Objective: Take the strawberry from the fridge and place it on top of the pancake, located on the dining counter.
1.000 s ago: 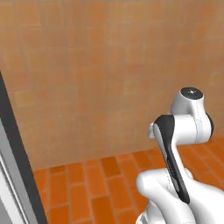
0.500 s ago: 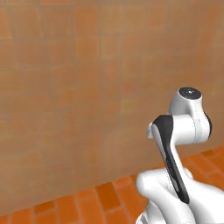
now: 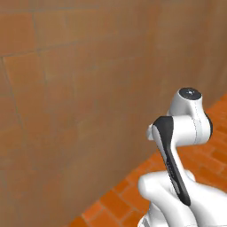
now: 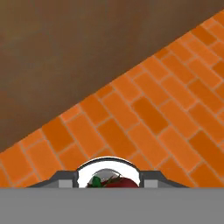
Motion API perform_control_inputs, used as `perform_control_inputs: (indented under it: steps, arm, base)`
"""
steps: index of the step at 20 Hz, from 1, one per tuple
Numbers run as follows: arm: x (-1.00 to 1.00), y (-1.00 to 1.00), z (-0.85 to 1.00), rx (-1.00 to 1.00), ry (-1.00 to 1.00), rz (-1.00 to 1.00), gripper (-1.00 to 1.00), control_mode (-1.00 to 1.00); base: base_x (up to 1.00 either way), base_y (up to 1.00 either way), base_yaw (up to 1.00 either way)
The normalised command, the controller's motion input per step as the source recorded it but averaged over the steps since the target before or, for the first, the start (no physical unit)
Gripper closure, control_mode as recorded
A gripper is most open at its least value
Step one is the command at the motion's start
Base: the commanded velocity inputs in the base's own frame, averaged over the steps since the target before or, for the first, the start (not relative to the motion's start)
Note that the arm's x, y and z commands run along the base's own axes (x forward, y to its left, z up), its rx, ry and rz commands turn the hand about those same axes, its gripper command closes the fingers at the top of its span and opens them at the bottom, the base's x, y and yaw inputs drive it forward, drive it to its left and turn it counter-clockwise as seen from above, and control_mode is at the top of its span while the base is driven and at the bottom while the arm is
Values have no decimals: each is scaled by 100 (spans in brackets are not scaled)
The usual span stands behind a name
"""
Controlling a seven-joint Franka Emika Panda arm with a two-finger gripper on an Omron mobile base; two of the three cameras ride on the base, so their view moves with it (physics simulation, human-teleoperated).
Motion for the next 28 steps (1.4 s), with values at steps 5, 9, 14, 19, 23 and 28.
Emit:
perform_control_inputs:
  steps: [5,9,14,19,23,28]
  arm:
    - [0,0,0,0,0,0,100,100]
    - [0,0,0,0,0,0,100,100]
    - [0,0,0,0,0,0,100,100]
    - [0,0,0,0,0,0,100,100]
    - [0,0,0,0,0,0,100,100]
    - [0,0,0,0,0,0,100,100]
  base:
    - [56,-21,-69]
    - [11,-14,-86]
    - [11,-15,-84]
    - [30,0,-82]
    - [39,0,-80]
    - [55,1,-78]
